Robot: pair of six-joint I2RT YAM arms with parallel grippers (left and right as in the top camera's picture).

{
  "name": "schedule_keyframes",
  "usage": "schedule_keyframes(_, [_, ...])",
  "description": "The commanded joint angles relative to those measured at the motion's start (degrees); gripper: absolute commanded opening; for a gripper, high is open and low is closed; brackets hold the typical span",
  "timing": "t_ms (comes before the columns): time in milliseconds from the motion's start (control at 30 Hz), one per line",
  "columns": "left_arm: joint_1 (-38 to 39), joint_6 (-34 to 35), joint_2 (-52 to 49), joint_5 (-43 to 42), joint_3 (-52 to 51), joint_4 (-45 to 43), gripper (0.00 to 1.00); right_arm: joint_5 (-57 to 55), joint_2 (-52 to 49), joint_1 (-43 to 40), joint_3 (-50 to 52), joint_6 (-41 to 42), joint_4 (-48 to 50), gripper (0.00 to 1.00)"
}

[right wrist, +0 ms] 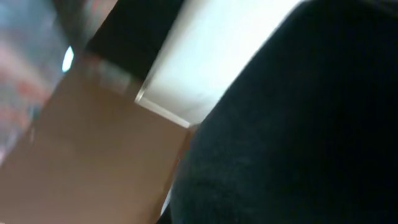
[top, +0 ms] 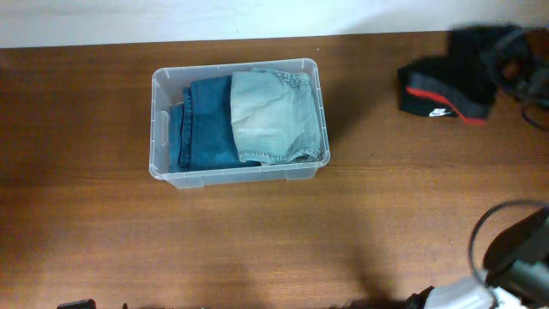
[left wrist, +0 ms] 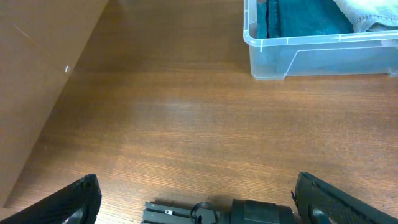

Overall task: Pack container
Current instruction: 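Lift the black shirt and carry it left over the container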

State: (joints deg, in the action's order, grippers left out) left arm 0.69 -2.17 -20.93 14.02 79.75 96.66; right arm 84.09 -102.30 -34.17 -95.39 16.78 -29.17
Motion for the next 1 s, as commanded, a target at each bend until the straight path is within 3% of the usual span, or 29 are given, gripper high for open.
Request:
schedule_keyframes(0, [0.3, 0.0, 0.1, 1.0, -0.1, 0.0, 0.99, 2.3, 5.8, 7.3, -4.0, 0.3, 0.0, 0.04])
schedule_keyframes(300, [0.3, 0.0, 0.1, 1.0, -0.1, 0.0, 0.99, -13.2, 7.5, 33.0, -5.6, 1.8, 1.0, 0.04])
schedule_keyframes(633, [0.3, 0.0, 0.1, 1.0, -0.1, 0.0, 0.99, -44.7, 2.9, 59.5, -5.6, 2.5, 4.0, 0.04])
schedule_keyframes(767, [0.3, 0.0, 0.1, 1.0, -0.1, 0.0, 0.99, -53.4, 0.2, 65.3, -5.6, 5.2, 8.6, 0.04])
schedule_keyframes(967, [0.3, 0.0, 0.1, 1.0, -0.1, 0.0, 0.99, -54.4, -4.3, 69.8, -5.6, 10.2, 19.4, 0.04])
